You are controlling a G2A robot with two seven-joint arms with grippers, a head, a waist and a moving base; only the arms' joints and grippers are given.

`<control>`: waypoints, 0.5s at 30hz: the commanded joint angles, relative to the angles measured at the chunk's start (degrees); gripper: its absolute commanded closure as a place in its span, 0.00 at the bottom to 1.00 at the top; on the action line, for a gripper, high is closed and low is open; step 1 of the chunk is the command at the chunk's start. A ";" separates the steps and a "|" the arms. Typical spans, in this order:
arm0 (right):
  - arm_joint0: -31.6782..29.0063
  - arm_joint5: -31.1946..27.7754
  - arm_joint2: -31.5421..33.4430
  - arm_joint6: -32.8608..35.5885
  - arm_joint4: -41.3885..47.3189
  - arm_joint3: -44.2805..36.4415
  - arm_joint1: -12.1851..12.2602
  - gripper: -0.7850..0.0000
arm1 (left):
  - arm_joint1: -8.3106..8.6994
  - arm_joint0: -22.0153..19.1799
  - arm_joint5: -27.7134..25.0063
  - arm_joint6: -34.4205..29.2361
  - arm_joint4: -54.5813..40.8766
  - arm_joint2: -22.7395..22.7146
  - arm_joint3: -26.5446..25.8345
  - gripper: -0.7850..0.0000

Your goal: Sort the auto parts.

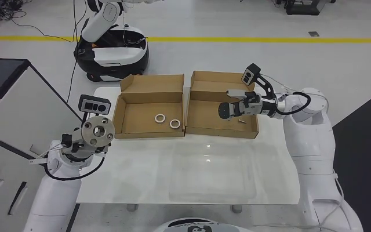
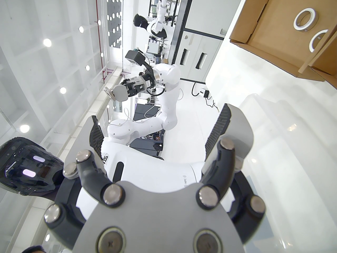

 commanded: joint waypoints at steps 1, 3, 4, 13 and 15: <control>0.00 0.00 0.00 0.00 0.00 0.00 0.00 0.00 | 0.00 0.00 0.00 0.00 0.01 0.00 0.00 1.00; 0.00 0.00 0.00 0.00 0.00 0.00 0.00 0.00 | 0.00 0.00 0.00 0.00 0.01 0.00 0.00 1.00; 0.00 0.00 0.00 0.00 0.00 0.00 0.00 0.00 | 0.00 0.00 0.00 0.00 0.01 0.00 0.00 1.00; 0.00 0.00 0.00 0.00 0.00 0.00 0.00 0.00 | -0.01 -0.01 0.01 0.46 0.18 -0.04 -0.05 1.00; 0.00 0.00 0.00 0.00 0.00 0.00 0.00 0.00 | -0.10 -0.69 0.38 3.25 2.25 0.40 -0.78 1.00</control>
